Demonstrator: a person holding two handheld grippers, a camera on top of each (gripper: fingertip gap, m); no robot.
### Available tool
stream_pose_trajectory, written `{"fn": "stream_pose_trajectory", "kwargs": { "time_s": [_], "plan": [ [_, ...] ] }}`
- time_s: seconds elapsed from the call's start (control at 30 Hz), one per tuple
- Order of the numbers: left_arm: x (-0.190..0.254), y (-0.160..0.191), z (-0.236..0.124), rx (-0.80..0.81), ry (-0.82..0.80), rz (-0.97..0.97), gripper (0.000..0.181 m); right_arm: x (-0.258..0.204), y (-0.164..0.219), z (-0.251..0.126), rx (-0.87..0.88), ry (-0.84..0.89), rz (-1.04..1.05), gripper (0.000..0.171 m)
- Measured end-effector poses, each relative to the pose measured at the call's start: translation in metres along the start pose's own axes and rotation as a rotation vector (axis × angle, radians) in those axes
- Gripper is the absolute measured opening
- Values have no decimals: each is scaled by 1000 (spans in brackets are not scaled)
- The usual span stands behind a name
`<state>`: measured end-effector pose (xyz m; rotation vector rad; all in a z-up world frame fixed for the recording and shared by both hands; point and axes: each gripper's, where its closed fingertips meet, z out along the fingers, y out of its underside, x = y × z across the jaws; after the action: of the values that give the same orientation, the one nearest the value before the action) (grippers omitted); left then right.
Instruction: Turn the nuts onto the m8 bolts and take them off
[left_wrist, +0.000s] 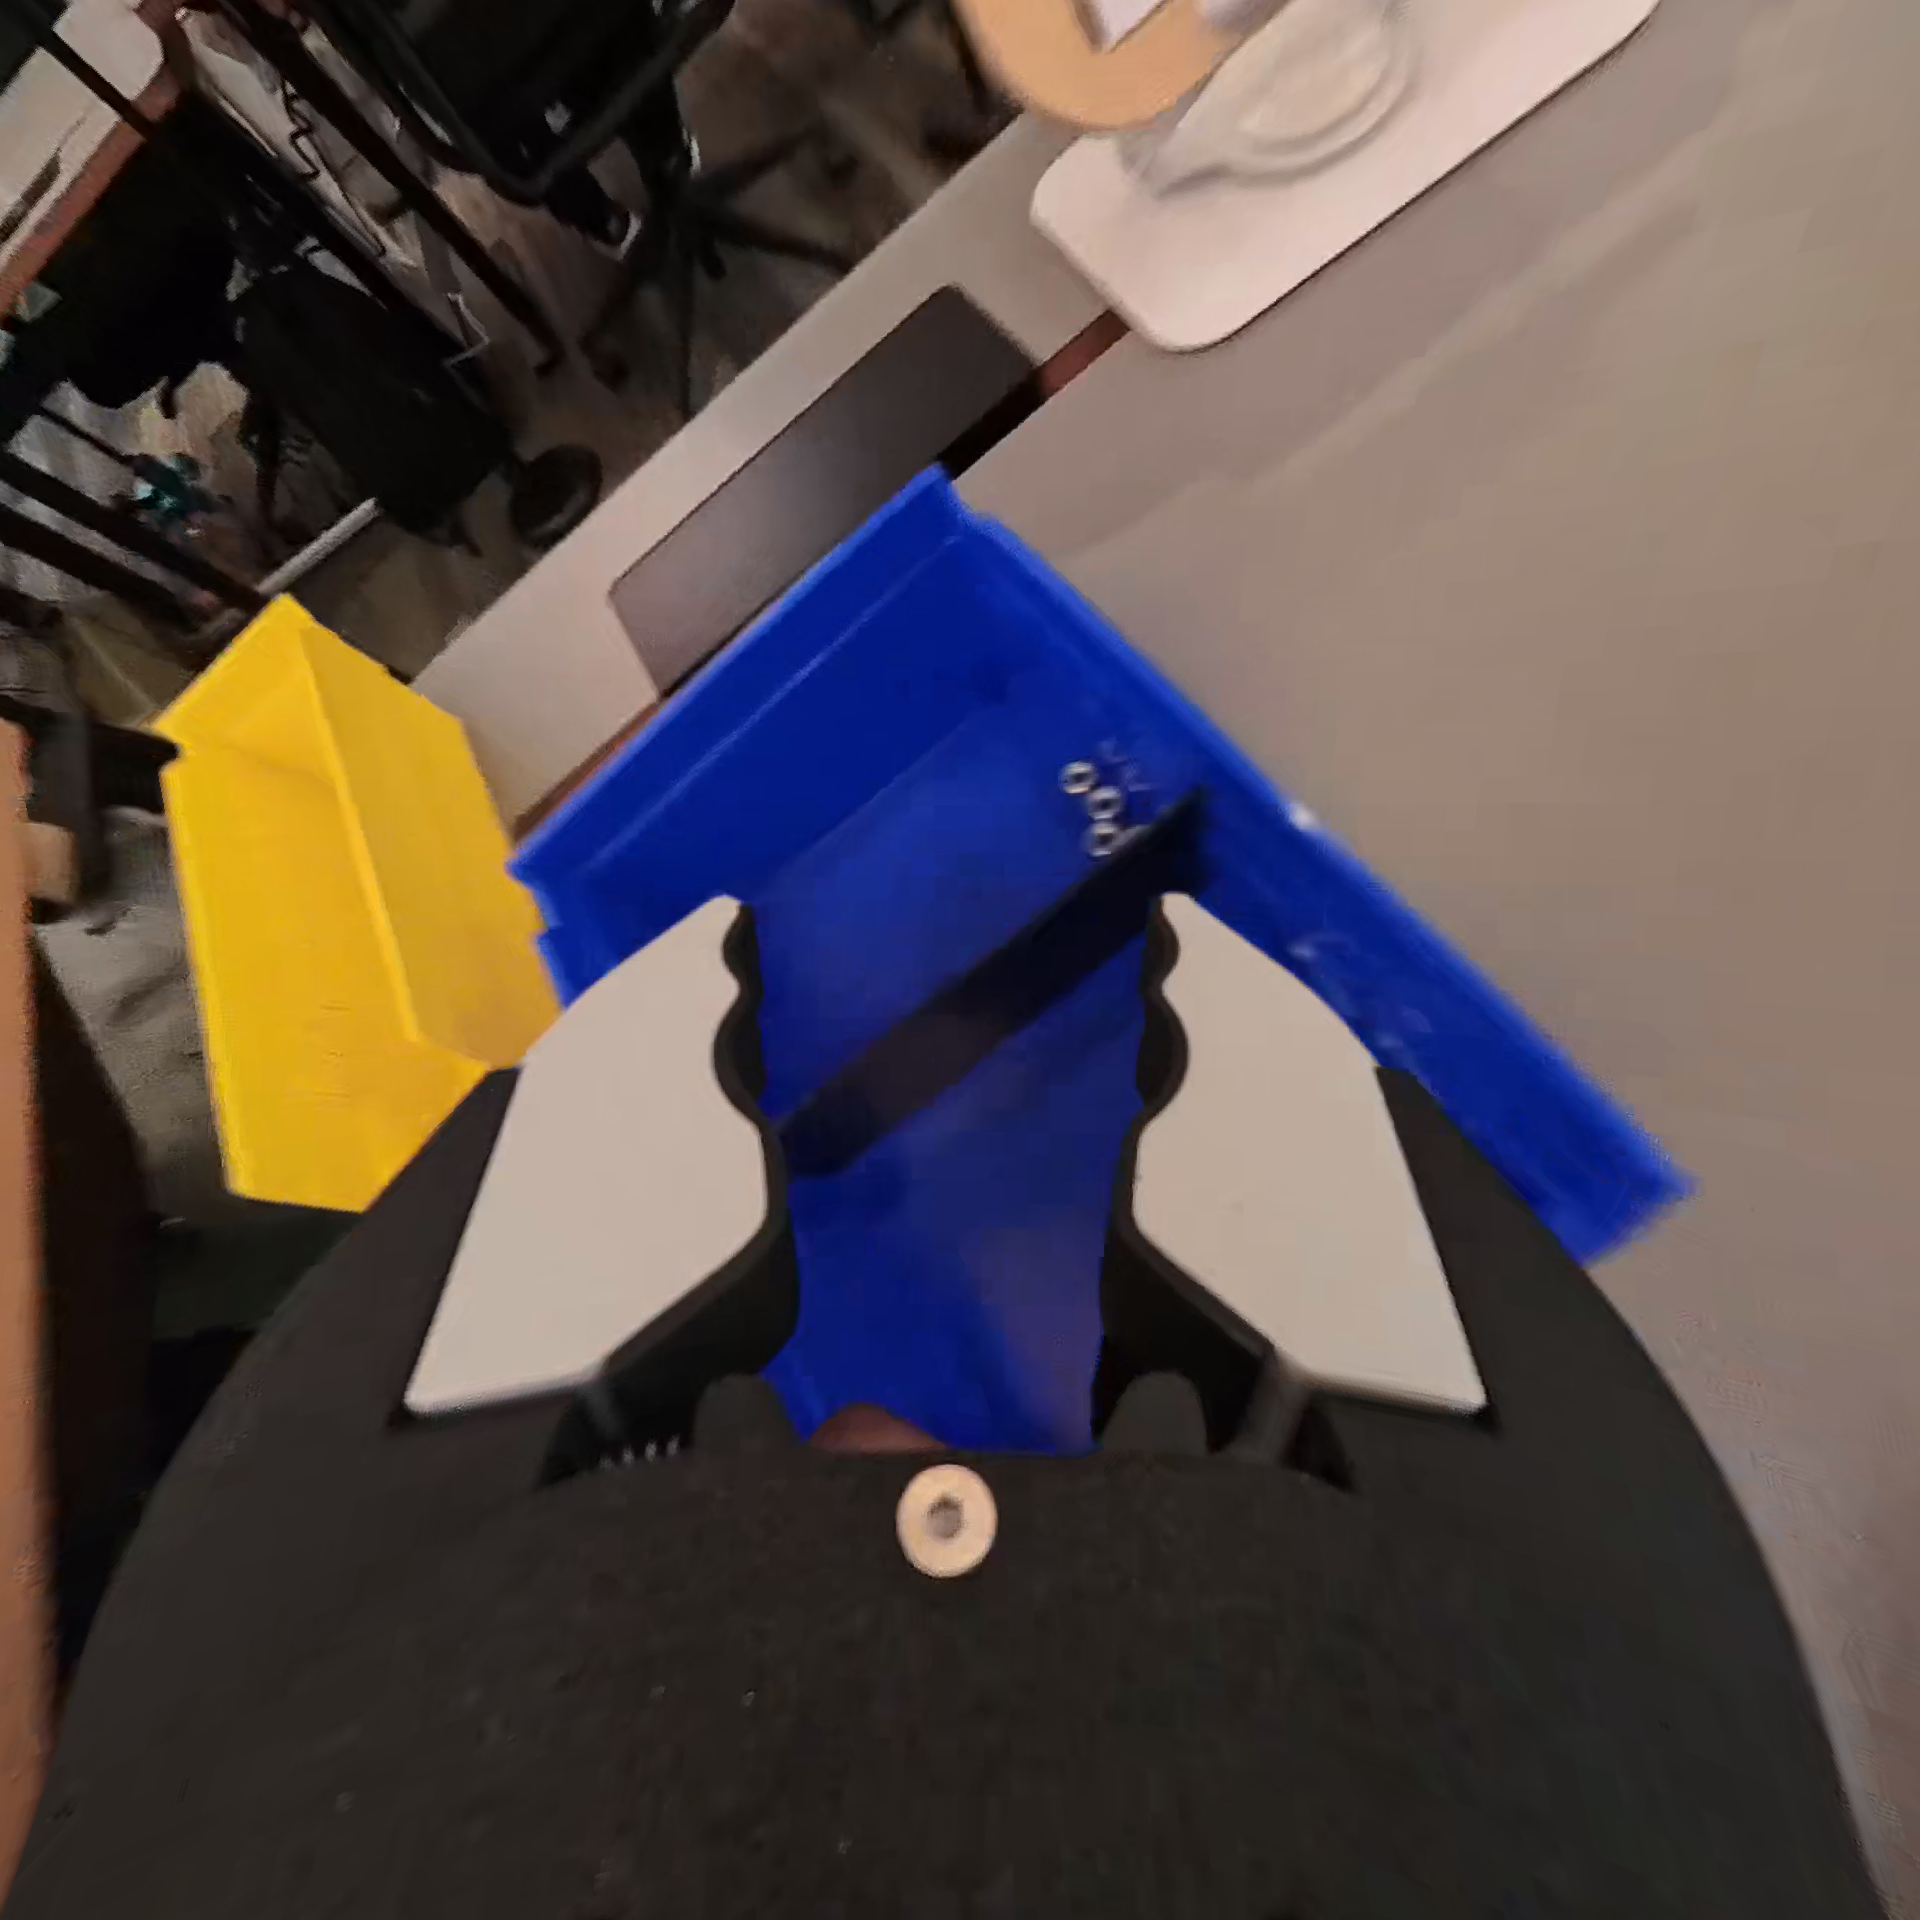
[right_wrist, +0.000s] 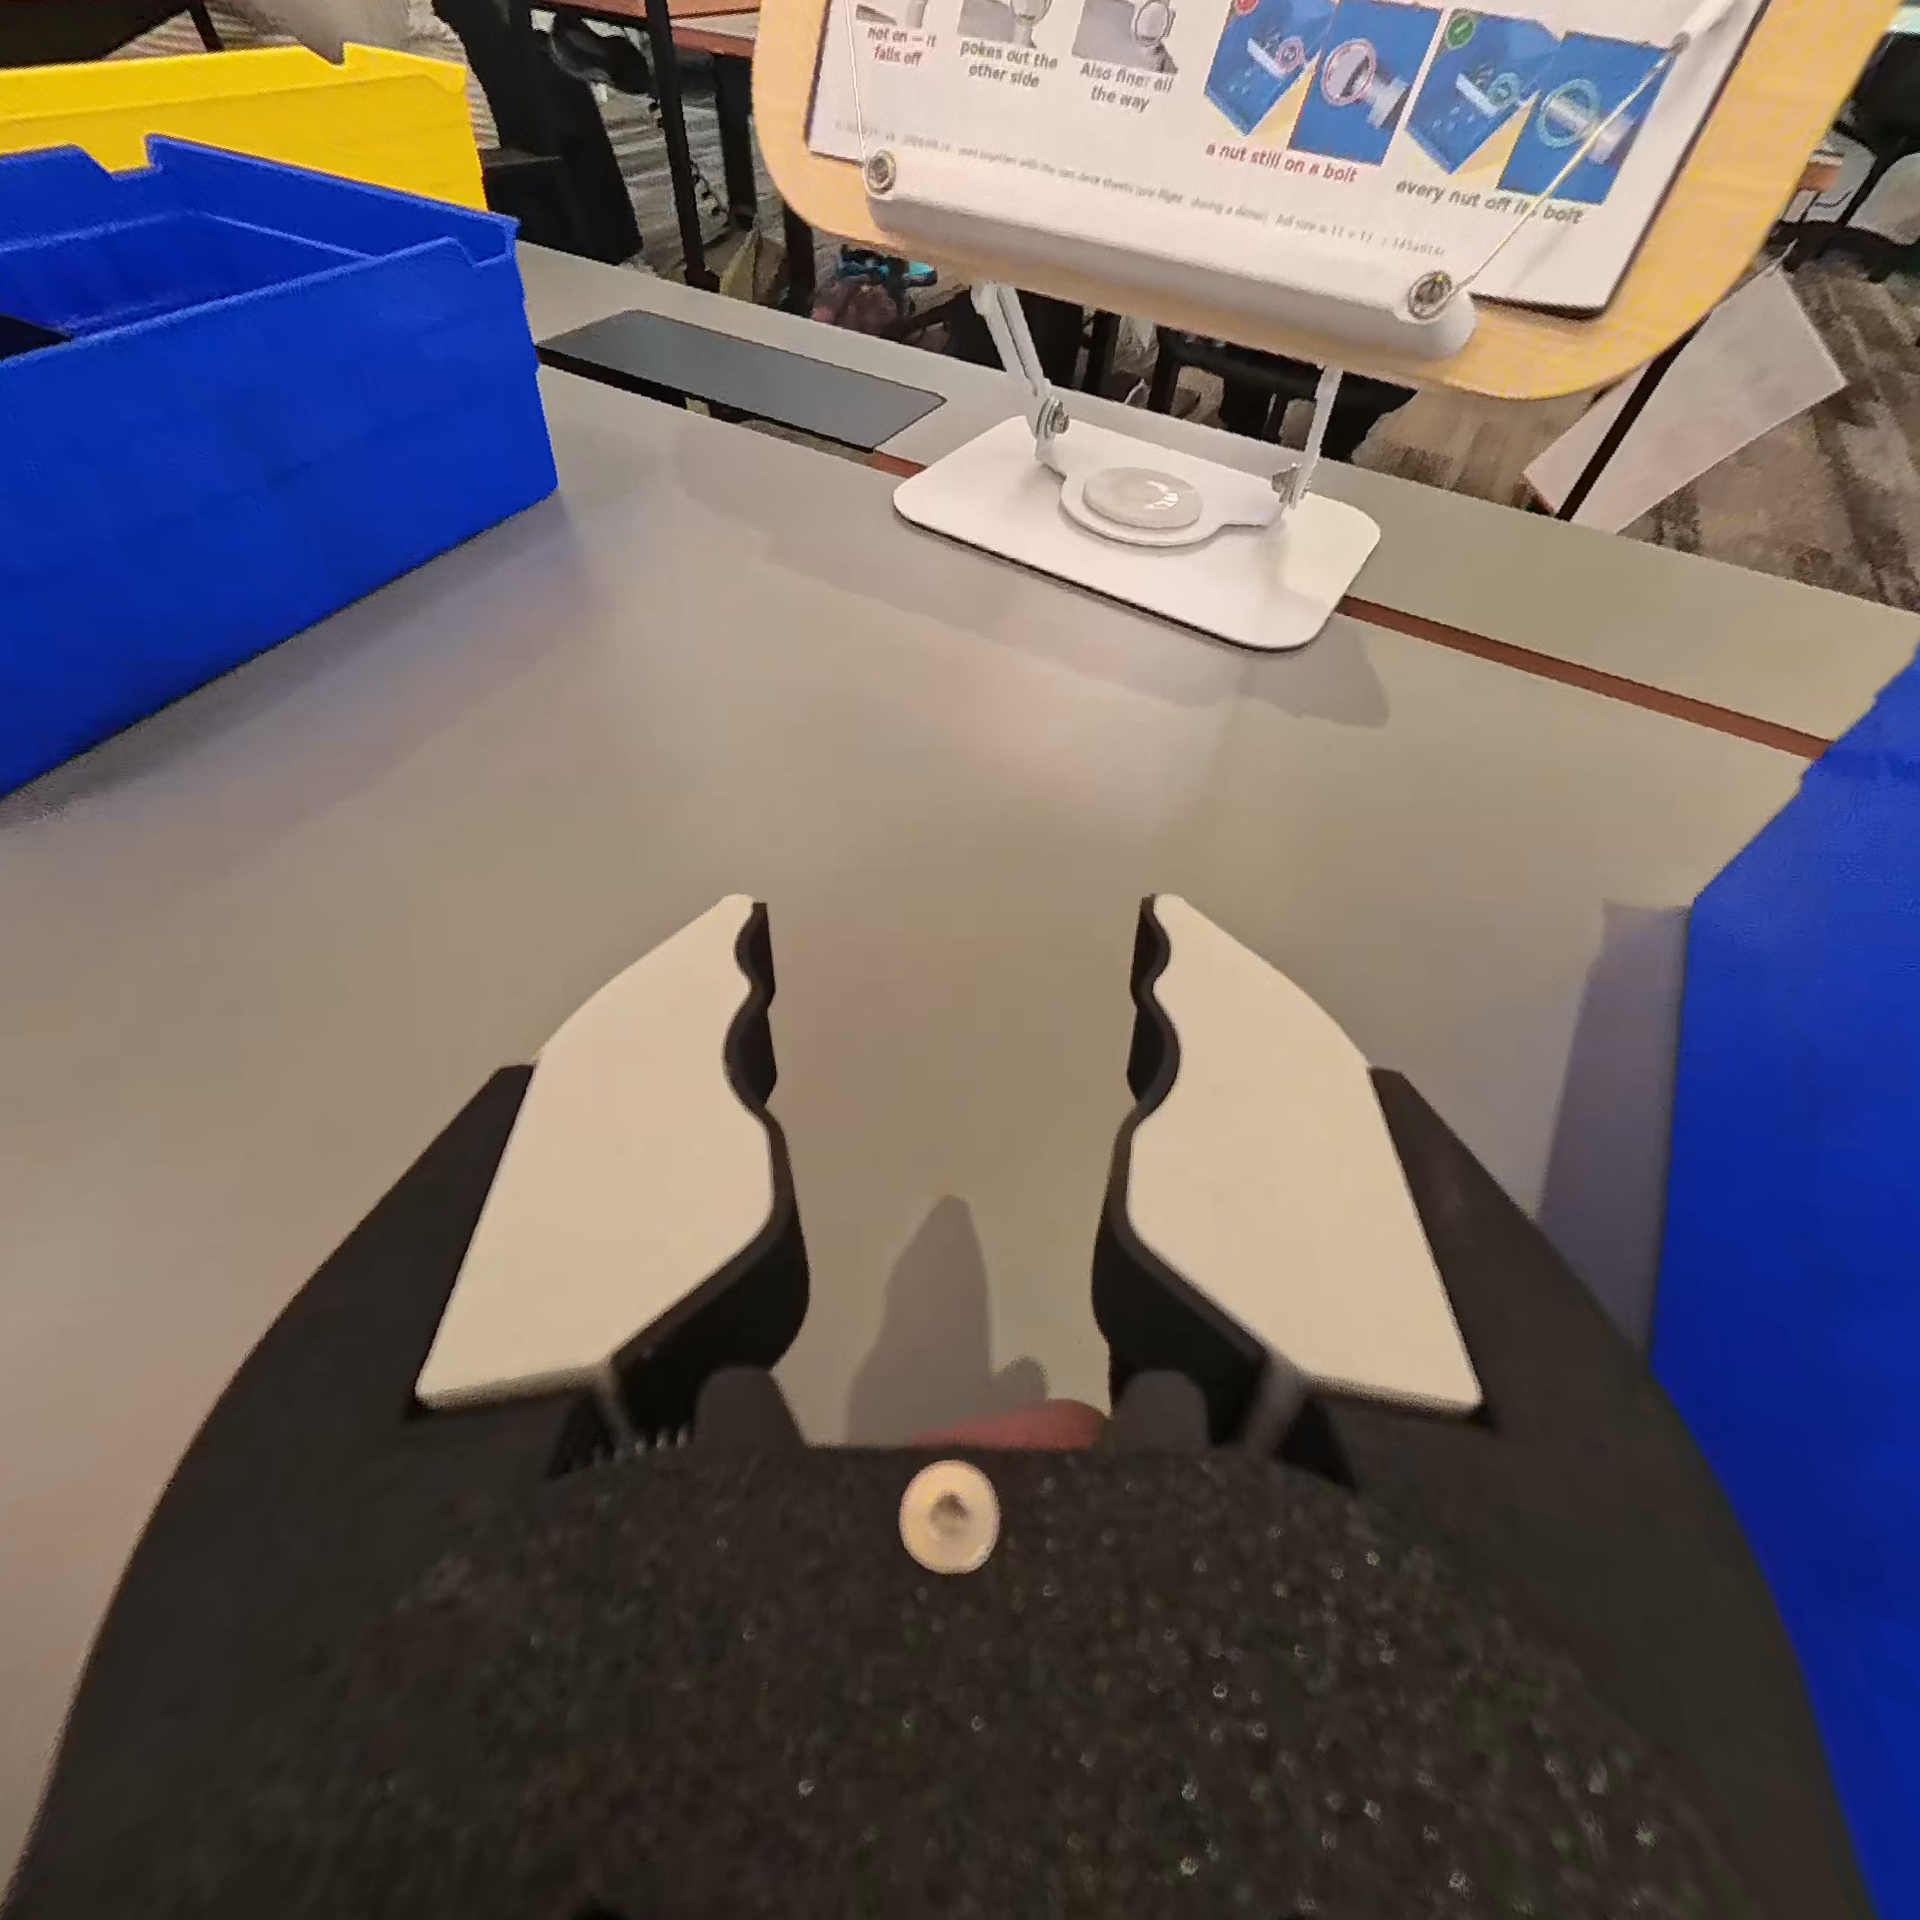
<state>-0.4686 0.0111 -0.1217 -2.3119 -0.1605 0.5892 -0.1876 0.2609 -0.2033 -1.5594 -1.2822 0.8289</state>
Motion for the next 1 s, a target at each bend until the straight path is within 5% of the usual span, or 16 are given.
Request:
{"fn": "stream_pose_trajectory", "kwargs": {
  "time_s": [0.2,0.43,0.8,1.0],
  "plan": [
    [-35,4,52,-118,61,118,69,1,1,24,-63,-17,-20,65],
    [-13,31,114,-251,378,210,62,-3,-2,43,-124,0,-79,65],
    [31,51,140,-353,808,454,54,-12,-7,47,-147,11,-117,62],
    [44,62,147,-347,867,557,53,-6,-9,45,-141,19,-110,61]
  ]
}}
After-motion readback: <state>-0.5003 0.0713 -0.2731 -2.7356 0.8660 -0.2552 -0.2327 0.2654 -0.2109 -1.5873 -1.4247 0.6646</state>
